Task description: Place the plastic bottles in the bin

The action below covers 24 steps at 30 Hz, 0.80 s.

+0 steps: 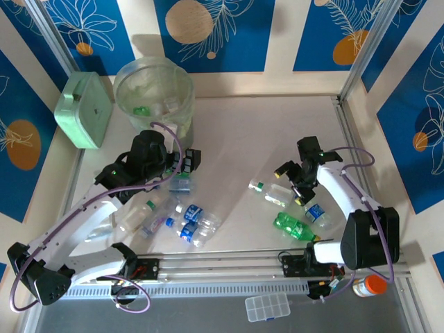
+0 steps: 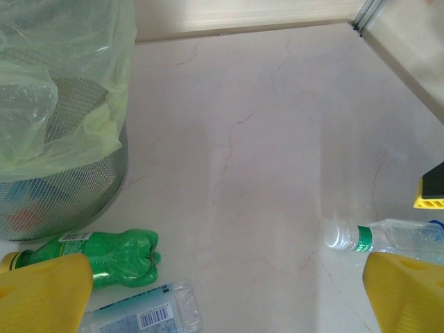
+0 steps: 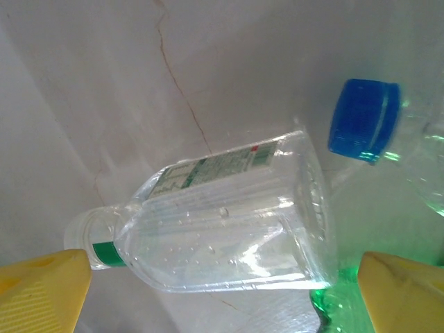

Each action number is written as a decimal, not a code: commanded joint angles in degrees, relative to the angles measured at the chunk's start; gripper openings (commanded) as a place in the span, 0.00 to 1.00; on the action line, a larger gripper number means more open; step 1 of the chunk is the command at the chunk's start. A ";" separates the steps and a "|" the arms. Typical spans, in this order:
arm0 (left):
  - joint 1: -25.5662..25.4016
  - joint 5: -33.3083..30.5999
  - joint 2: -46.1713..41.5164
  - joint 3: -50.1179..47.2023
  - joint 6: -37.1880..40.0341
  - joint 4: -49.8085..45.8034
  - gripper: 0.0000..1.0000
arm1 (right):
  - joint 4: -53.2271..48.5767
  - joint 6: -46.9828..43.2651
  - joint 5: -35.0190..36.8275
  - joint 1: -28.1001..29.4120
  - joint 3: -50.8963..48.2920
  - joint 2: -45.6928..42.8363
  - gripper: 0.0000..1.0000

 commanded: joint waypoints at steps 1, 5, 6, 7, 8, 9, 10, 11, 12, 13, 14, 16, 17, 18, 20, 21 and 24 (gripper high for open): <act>-0.26 0.92 -0.25 -0.53 1.36 1.16 0.99 | 2.36 -0.95 -3.51 -0.40 -0.99 1.65 0.99; -0.30 0.94 -0.25 -0.58 1.32 1.12 0.99 | 4.99 -1.24 -6.77 -0.20 -0.03 4.61 0.99; -0.32 0.98 -0.25 -0.57 1.36 1.12 0.99 | 5.64 -1.28 -7.74 0.15 0.39 5.38 0.99; -0.31 0.98 -0.25 -0.58 1.32 1.11 0.99 | 6.45 -1.56 -8.65 0.53 0.67 5.97 0.99; -0.30 0.98 -0.25 -0.58 1.35 1.11 0.99 | 7.32 -1.79 -9.73 1.33 1.21 6.61 0.99; -0.31 1.05 -0.25 -0.57 1.35 1.11 1.00 | 7.57 -1.97 -9.94 2.25 1.95 7.32 0.99; -0.29 1.07 -0.25 -0.69 1.43 1.09 0.99 | 7.55 -2.18 -9.94 3.22 2.63 7.93 0.99; -0.26 1.08 -0.25 -0.71 1.43 1.12 0.99 | 7.88 -2.60 -10.05 4.34 3.40 8.70 0.99; -0.26 1.07 -0.25 -0.66 1.49 1.10 0.99 | 8.30 -3.18 -10.50 5.47 4.21 9.50 0.99; -0.31 1.02 -0.25 -0.66 1.47 1.12 0.99 | 8.45 -3.65 -10.86 6.42 5.03 10.33 0.99; -0.23 0.99 -0.30 -0.58 1.54 1.09 0.99 | 8.24 -4.11 -11.15 7.37 5.94 11.30 0.99; -0.30 0.90 -0.28 -0.58 1.62 1.02 0.99 | 8.82 -5.08 -12.07 9.02 7.33 12.51 0.99; -0.27 0.98 -0.25 -0.57 1.61 0.94 0.99 | 9.74 -5.29 -12.77 9.80 7.43 12.59 0.99; -0.26 1.03 -0.25 -0.58 1.60 0.84 0.99 | 10.62 -5.40 -13.21 10.65 7.42 12.51 0.99; -0.28 1.24 -0.17 -0.57 1.61 0.77 0.99 | 11.63 -6.11 -13.83 12.27 7.69 12.41 0.99; -0.28 1.42 -0.18 -0.49 1.58 0.74 0.99 | 11.67 -7.01 -14.05 13.11 8.18 12.58 0.99; -0.30 1.73 -0.03 -0.40 1.60 0.84 0.99 | 9.92 -9.68 -13.10 14.87 9.95 13.19 0.99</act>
